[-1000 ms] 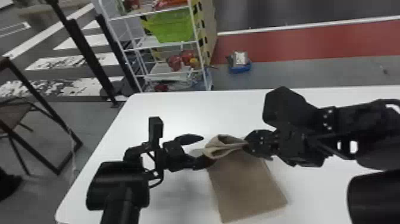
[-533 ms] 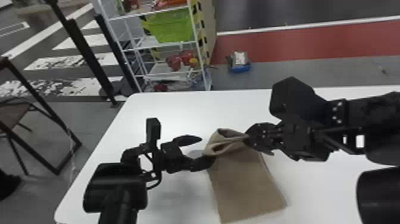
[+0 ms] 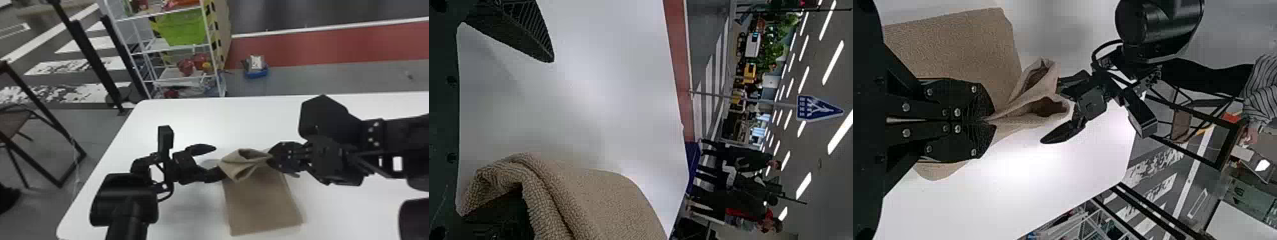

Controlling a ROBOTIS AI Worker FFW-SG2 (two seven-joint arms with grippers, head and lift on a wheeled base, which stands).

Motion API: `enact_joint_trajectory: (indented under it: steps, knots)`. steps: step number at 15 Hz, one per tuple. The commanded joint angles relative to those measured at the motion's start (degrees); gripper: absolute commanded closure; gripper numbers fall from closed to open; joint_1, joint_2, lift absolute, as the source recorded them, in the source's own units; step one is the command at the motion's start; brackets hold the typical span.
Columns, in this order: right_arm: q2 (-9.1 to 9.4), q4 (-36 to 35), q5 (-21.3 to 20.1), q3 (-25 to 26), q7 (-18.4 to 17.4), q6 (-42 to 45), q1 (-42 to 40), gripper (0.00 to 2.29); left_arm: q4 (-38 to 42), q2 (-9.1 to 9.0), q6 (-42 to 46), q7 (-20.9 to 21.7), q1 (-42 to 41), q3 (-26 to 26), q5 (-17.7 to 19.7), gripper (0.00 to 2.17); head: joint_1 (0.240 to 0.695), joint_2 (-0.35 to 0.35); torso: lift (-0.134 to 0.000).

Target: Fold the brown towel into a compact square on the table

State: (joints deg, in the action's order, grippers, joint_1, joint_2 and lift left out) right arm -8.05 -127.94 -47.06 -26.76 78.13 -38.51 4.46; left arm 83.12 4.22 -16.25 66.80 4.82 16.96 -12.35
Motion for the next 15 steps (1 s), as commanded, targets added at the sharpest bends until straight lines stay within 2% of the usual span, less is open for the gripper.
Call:
enact_joint_trajectory:
  steps: [1,5,15]
  knots:
    - [-0.13,0.3,-0.6,-0.6,0.2,0.6,-0.9,1.29,-0.2,0.0,0.8,0.0,0.0,0.0,0.0,0.04,0.695,0.278,-0.134]
    - [-0.21,0.5,-0.9,-1.3,0.2,0.6,-1.1,1.29,-0.3,0.0,1.0,0.0,-0.1,-0.1,0.0,0.04,0.695,0.283,-0.134]
    - [-1.71,2.5,-5.1,-4.3,0.2,2.0,-3.1,1.29,-0.2,0.0,4.3,0.5,-0.8,-0.3,-0.3,0.04,0.695,0.286,-0.134]
